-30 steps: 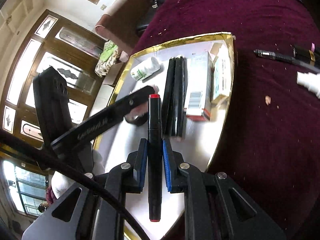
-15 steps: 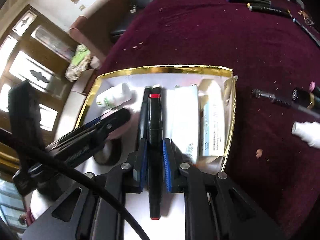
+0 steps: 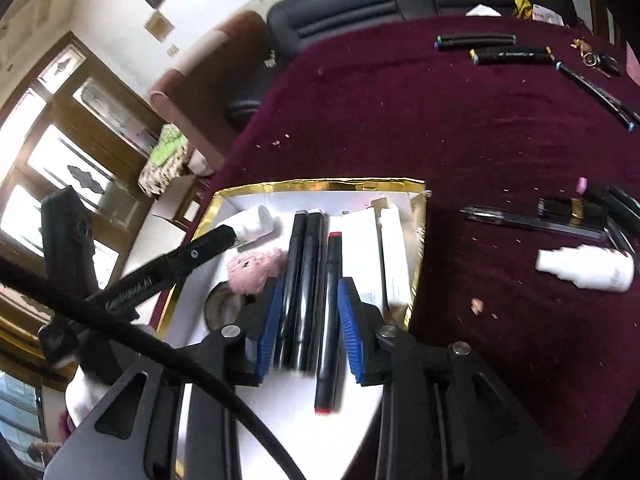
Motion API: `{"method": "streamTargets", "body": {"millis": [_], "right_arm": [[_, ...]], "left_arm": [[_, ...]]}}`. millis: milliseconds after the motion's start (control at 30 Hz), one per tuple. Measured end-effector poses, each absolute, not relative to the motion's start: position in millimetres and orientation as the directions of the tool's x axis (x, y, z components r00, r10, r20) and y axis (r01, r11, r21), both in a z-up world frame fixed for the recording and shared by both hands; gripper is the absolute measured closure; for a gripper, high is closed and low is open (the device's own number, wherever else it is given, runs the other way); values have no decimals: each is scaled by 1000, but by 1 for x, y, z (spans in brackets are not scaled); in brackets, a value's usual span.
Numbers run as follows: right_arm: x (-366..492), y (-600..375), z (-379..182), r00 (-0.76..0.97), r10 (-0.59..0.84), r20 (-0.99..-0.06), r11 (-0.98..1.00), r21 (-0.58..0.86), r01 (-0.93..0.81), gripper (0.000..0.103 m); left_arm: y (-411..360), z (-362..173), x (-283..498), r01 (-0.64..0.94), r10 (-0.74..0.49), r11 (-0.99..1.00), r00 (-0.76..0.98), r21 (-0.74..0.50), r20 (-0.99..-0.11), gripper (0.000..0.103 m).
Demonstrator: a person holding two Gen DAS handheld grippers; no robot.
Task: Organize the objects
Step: 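Lower the plush toy into the tray while the right gripper lowers the marker there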
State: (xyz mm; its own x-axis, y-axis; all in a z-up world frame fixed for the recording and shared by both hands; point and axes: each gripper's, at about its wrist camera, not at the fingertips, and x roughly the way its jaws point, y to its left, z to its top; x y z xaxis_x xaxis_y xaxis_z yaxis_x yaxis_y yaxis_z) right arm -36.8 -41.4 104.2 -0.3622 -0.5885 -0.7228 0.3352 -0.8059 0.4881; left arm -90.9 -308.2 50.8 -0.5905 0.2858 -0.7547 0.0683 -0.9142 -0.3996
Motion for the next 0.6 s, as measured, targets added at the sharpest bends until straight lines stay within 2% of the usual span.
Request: {"method": "streamTargets", "body": {"millis": [133, 200, 300, 467, 600], "right_arm": [[-15, -17, 109, -361, -631, -687, -775, 533, 340, 74], [-7, -7, 112, -372, -638, -674, -769, 539, 342, 73], [3, 12, 113, -401, -643, -652, -765, 552, 331, 59], [9, 23, 107, -391, -662, -639, -749, 590, 302, 58], [17, 33, 106, -397, -667, -631, -744, 599, 297, 58]], "left_arm": [[-312, 53, -61, 58, 360, -876, -581, -478, -730, 50], [-308, 53, -43, 35, 371, -882, -564, -471, -738, 49], [-304, 42, -28, 53, 328, -911, -511, -410, -795, 48], [-290, 21, -37, 83, 208, -960, -437, -269, -875, 48], [-276, 19, -55, 91, 105, -983, -424, -157, -900, 48]]}}
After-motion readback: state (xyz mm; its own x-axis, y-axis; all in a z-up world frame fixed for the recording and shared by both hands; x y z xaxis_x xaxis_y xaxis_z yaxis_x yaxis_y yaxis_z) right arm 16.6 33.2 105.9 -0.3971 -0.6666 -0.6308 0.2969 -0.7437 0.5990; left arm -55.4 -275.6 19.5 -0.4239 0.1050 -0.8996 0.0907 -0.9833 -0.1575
